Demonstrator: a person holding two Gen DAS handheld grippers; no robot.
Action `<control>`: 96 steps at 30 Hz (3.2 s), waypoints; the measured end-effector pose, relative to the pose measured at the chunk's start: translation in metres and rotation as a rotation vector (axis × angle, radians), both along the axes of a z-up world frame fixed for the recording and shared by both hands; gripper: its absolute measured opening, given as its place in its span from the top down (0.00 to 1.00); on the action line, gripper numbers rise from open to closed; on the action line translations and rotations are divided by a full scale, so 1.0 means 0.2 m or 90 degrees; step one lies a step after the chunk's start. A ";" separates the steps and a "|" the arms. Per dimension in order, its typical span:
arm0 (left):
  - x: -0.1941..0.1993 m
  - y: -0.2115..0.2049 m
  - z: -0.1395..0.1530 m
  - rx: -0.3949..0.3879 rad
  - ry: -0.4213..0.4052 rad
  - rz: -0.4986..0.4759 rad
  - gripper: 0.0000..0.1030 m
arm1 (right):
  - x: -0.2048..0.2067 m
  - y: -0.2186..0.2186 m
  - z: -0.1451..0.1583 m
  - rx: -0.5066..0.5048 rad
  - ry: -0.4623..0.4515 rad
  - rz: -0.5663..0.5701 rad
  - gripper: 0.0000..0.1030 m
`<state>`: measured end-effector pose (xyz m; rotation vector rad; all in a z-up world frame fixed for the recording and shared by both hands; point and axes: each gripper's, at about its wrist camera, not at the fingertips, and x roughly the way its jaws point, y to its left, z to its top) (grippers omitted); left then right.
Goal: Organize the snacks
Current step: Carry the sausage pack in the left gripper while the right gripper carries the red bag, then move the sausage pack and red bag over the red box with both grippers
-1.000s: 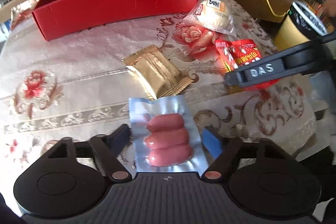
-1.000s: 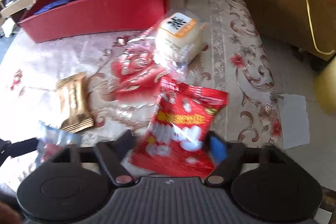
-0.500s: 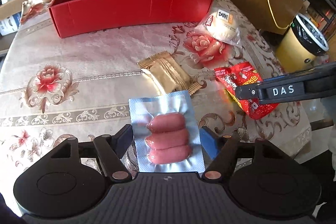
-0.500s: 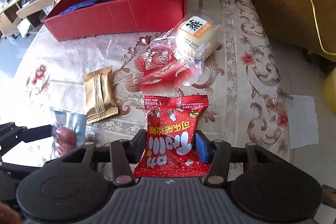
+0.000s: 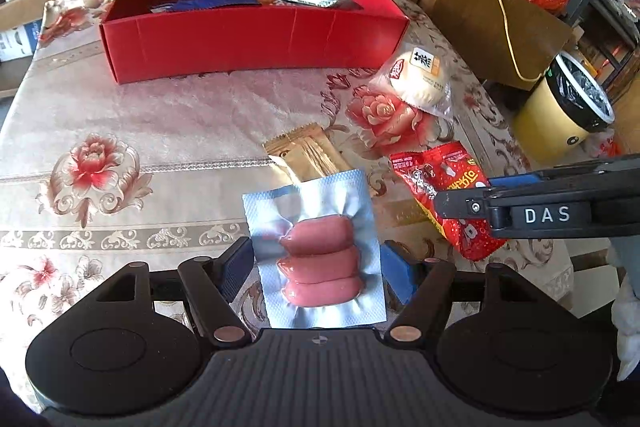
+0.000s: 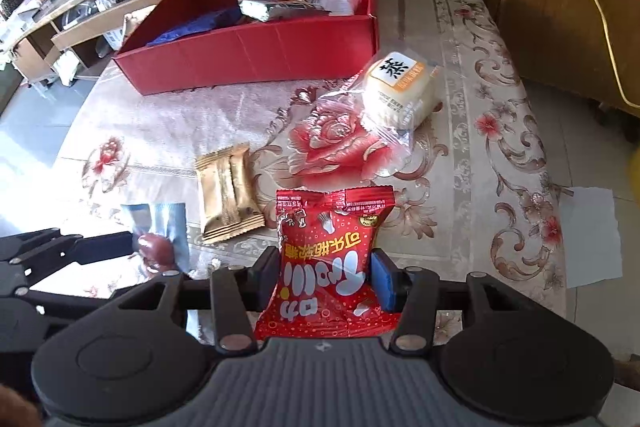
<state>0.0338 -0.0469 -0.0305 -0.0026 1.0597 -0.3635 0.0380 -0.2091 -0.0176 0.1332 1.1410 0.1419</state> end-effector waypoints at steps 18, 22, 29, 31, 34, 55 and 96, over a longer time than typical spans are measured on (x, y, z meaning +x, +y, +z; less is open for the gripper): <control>0.12 -0.01 0.00 -0.023 0.022 0.016 0.29 | 0.05 -0.02 0.08 0.047 -0.036 -0.020 0.53; 0.14 -0.10 -0.04 -0.011 0.029 -0.008 0.17 | 0.05 -0.07 0.10 0.055 -0.045 -0.036 0.53; 0.15 -0.23 -0.13 0.079 0.011 -0.047 0.19 | 0.04 -0.12 0.10 0.067 -0.044 -0.046 0.53; 0.13 -0.23 -0.13 0.097 0.000 -0.054 0.26 | 0.04 -0.12 0.10 0.067 -0.045 -0.044 0.53; 0.13 -0.18 -0.12 0.076 0.013 -0.041 0.29 | 0.04 -0.12 0.10 0.067 -0.048 -0.042 0.53; 0.26 0.04 0.18 -0.032 -0.053 0.046 0.29 | 0.13 -0.02 0.23 0.078 -0.101 -0.032 0.53; 0.64 0.24 0.11 -0.073 -0.020 0.084 0.29 | 0.59 0.22 -0.09 -0.019 0.031 0.107 0.38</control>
